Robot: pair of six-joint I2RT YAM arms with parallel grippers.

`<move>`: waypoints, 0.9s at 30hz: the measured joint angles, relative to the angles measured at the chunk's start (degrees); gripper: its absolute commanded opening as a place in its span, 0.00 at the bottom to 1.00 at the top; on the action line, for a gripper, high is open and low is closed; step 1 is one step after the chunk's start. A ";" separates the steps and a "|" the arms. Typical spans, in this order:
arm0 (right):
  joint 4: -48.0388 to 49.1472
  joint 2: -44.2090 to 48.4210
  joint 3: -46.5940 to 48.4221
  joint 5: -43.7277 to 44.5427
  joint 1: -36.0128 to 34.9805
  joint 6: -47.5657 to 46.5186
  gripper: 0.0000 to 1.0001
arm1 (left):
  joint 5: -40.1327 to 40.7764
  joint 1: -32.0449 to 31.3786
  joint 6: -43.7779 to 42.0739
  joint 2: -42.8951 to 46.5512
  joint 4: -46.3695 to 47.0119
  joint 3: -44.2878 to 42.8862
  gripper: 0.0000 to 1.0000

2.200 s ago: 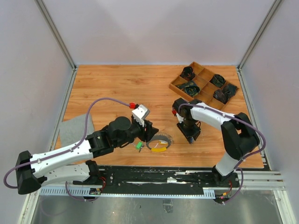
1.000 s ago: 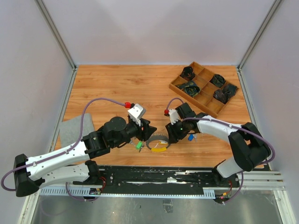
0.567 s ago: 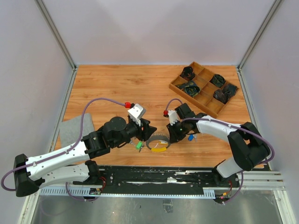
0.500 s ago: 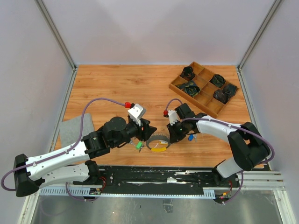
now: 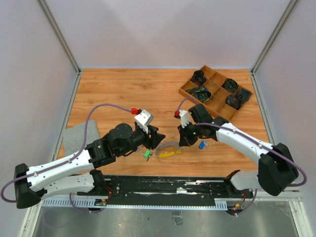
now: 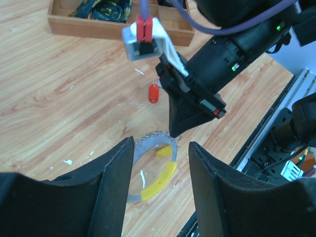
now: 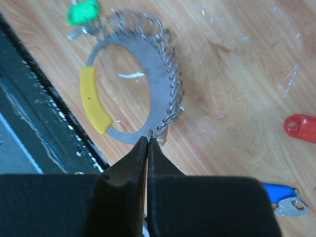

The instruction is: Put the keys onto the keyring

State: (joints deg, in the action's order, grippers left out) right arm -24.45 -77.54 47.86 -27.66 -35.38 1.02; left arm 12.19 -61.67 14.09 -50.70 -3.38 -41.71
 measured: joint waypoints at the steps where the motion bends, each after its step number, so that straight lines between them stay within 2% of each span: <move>1: -0.96 1.22 0.92 -0.48 0.00 0.07 0.00 | -0.09 0.00 -0.13 0.22 -0.13 -0.04 0.55; 12: -8.46 10.25 13.77 -6.60 0.00 2.58 0.00 | -2.89 0.02 -4.09 3.76 0.09 -4.94 0.65; 15: -8.59 12.61 16.24 -9.42 -0.02 2.08 0.01 | -4.46 0.04 -5.70 3.82 0.92 -6.16 0.65; 21: -8.59 18.80 17.59 -13.51 -0.02 -3.13 0.01 | -9.90 0.04 -9.01 2.93 2.34 -9.01 0.57; 27: -8.87 22.67 21.57 -18.34 -0.02 -9.20 0.00 | -16.72 0.04 -10.71 1.60 3.39 -14.62 0.56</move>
State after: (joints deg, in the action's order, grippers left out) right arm -33.32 -54.87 69.43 -46.00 -35.40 -8.19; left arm -4.54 -61.63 3.38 -49.10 0.01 -56.34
